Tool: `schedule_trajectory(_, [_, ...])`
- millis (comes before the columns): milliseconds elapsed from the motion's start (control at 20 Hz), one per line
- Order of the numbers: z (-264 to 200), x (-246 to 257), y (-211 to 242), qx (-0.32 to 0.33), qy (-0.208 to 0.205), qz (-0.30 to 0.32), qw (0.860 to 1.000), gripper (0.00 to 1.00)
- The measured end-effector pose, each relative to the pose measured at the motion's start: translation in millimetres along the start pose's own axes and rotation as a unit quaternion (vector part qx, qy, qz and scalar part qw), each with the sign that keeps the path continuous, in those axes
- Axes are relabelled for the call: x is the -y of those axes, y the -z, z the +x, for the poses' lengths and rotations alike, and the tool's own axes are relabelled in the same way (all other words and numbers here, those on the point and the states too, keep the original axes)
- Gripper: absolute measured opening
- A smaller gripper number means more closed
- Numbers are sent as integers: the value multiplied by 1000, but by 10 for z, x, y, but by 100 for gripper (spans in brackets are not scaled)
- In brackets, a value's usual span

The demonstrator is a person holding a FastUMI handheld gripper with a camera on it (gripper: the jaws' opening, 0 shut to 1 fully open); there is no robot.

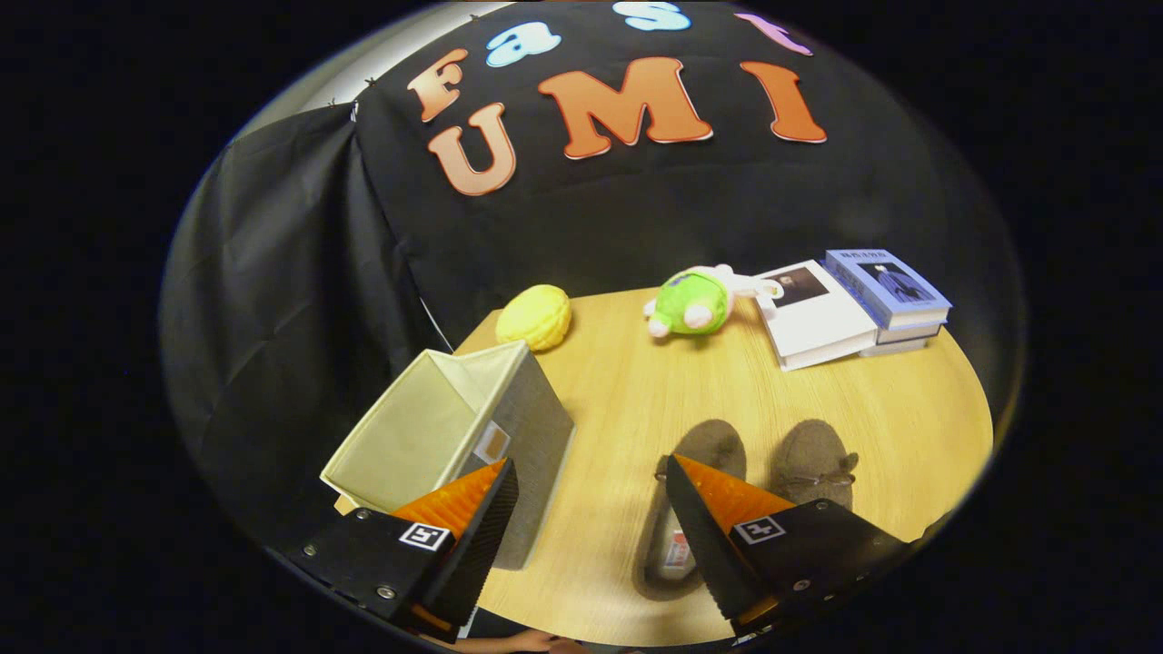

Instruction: Open the storage box then place both shoes into the box .Put the left shoe in first, then the right shoe, with the right side of both shoes facing outward in a uniform manner.

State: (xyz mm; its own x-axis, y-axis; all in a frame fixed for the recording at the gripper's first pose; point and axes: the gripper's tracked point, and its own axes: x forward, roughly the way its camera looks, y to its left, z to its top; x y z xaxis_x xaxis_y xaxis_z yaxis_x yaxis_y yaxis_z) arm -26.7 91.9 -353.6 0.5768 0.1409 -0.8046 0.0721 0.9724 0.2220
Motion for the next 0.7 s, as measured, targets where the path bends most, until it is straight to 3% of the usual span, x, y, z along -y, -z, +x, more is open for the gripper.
schedule_trajectory(400, [89, 650, 547, -35, 75, 20, 996, 96])
schedule_trajectory(700, [314, 925, 790, -76, 98, 54, 991, 85])
